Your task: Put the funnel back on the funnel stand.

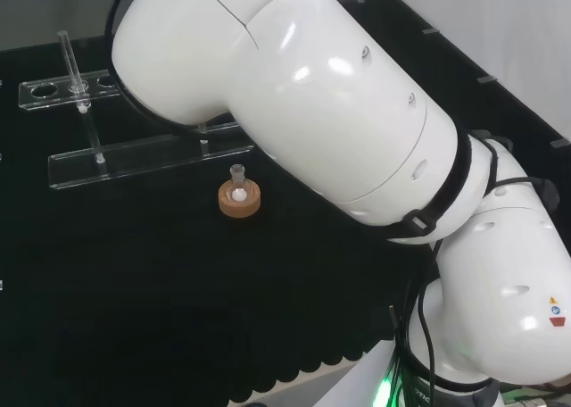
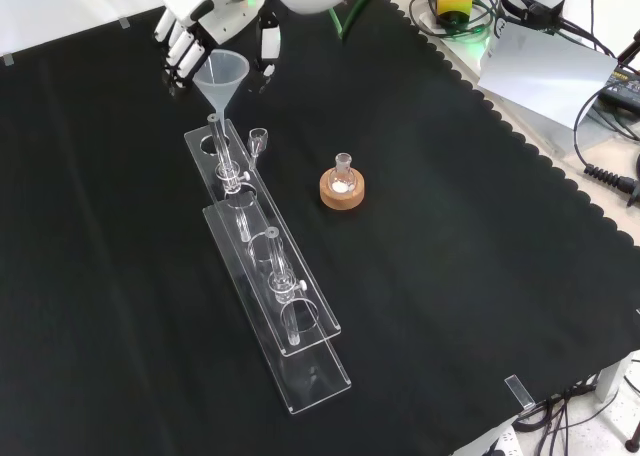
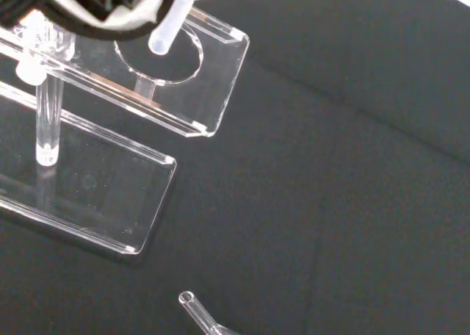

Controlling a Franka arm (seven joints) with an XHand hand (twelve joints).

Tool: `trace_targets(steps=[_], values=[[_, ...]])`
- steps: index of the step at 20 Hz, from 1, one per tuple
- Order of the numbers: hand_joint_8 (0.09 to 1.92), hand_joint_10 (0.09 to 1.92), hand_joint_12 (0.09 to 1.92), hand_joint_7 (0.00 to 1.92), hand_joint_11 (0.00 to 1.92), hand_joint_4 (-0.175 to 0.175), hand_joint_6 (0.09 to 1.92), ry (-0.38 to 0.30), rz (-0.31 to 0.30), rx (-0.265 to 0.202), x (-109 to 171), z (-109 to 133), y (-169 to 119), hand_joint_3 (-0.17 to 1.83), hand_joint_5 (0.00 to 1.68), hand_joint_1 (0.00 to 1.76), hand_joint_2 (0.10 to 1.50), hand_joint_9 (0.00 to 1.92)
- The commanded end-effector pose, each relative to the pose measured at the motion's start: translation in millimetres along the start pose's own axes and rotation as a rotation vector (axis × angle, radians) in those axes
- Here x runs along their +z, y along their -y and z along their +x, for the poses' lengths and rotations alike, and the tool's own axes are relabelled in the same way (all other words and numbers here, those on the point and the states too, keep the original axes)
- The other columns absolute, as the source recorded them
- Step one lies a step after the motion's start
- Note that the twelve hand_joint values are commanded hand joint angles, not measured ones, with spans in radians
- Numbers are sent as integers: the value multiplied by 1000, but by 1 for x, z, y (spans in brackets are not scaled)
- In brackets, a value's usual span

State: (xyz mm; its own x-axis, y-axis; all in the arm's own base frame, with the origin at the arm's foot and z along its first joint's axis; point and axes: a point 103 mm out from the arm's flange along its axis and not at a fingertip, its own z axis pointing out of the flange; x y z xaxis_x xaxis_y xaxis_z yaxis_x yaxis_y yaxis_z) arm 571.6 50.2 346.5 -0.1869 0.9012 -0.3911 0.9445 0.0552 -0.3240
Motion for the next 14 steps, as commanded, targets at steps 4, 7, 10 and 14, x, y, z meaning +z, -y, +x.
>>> trace_targets(steps=[4, 7, 10, 14], values=[[631, 450, 1288, 479, 571, -24, 648, -3, 13, -11, 9, 0, -22, 619, 601, 885, 679, 884], [632, 450, 1287, 479, 573, -24, 648, -6, 20, -12, 12, 0, -23, 620, 601, 885, 679, 885], [632, 450, 1286, 478, 574, -24, 648, -11, 29, -18, 18, 1, -25, 620, 601, 885, 679, 886], [632, 450, 1285, 477, 574, -26, 643, -19, 31, -29, 24, 5, -27, 620, 587, 884, 678, 887]])
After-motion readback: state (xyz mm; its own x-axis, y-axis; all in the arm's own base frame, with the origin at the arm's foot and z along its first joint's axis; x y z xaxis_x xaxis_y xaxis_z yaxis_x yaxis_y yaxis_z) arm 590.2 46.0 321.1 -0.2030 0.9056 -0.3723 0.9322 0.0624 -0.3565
